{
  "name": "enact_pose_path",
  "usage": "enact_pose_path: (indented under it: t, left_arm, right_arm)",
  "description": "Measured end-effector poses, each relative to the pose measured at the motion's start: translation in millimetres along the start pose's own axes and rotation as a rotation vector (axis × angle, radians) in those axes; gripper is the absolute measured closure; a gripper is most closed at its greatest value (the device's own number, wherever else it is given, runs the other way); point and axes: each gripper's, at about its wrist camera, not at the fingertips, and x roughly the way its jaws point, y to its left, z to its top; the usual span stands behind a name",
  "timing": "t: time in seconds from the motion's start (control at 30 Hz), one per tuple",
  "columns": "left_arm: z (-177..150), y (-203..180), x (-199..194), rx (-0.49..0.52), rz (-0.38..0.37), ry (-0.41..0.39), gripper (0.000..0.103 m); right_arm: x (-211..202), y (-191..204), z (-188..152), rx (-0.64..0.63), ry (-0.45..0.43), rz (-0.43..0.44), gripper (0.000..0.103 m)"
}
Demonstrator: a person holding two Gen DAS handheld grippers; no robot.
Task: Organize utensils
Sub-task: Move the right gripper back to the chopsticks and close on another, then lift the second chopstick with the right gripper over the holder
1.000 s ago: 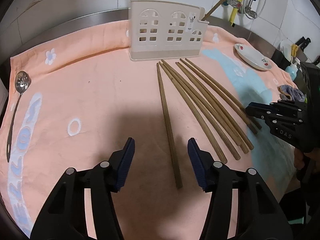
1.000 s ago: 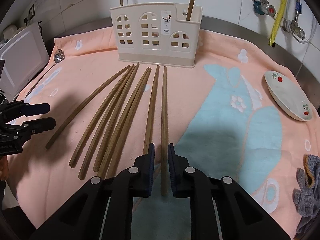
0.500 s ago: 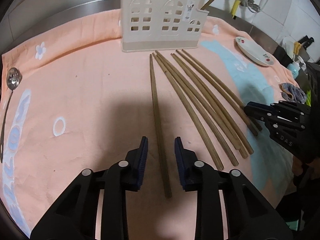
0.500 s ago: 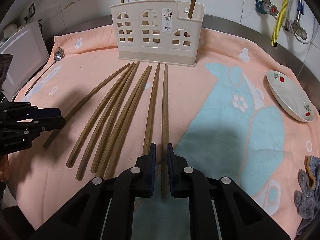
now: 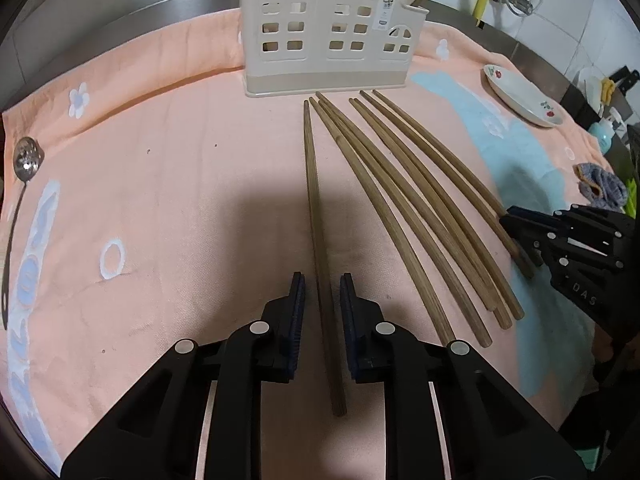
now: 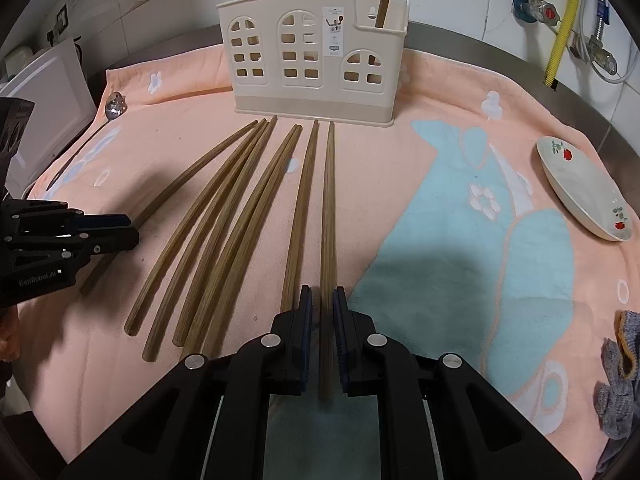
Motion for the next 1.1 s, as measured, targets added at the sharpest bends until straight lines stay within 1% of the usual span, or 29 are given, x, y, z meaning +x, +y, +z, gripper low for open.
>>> enact_pose_path:
  t: [0.13,0.2,0.3,0.47,0.73,0.83,0.9,1.1]
  left_arm:
    - [2,-2,1,0.015,0.02,-0.003,0.089]
    - [3,-3,2,0.026,0.032,-0.008,0.091]
    - [5,-1,2,0.013,0.025,-0.003,0.096]
    - [7,5,-7,-0.004,-0.002,-0.014,0.097]
    - [21,9,-48,0.011,-0.033,-0.127,0.097]
    - [28,10,-60,0.015,-0.04,-0.161,0.098]
    - [34,11,-68,0.018,-0.055,-0.183,0.098]
    - [54,11,-83,0.036,-0.059,-0.246,0.098]
  right_arm:
    - [1,1,-1,0.004,-0.006,-0.001,0.093]
    - [1,0,-1,0.005,-0.01,-0.009,0.097]
    - [-1,0,-1,0.014,-0.017,-0.008,0.097]
    - [-16,4,4,-0.005,-0.061,-0.022,0.097]
    - [-55,8,25,-0.018,-0.18,-0.033,0.097]
    - [-70,9,40,-0.024,-0.228,-0.031,0.097]
    - [-77,10,50,-0.031,-0.25,-0.029,0.097]
    - [-91,11,80,-0.041,-0.293,-0.013,0.097]
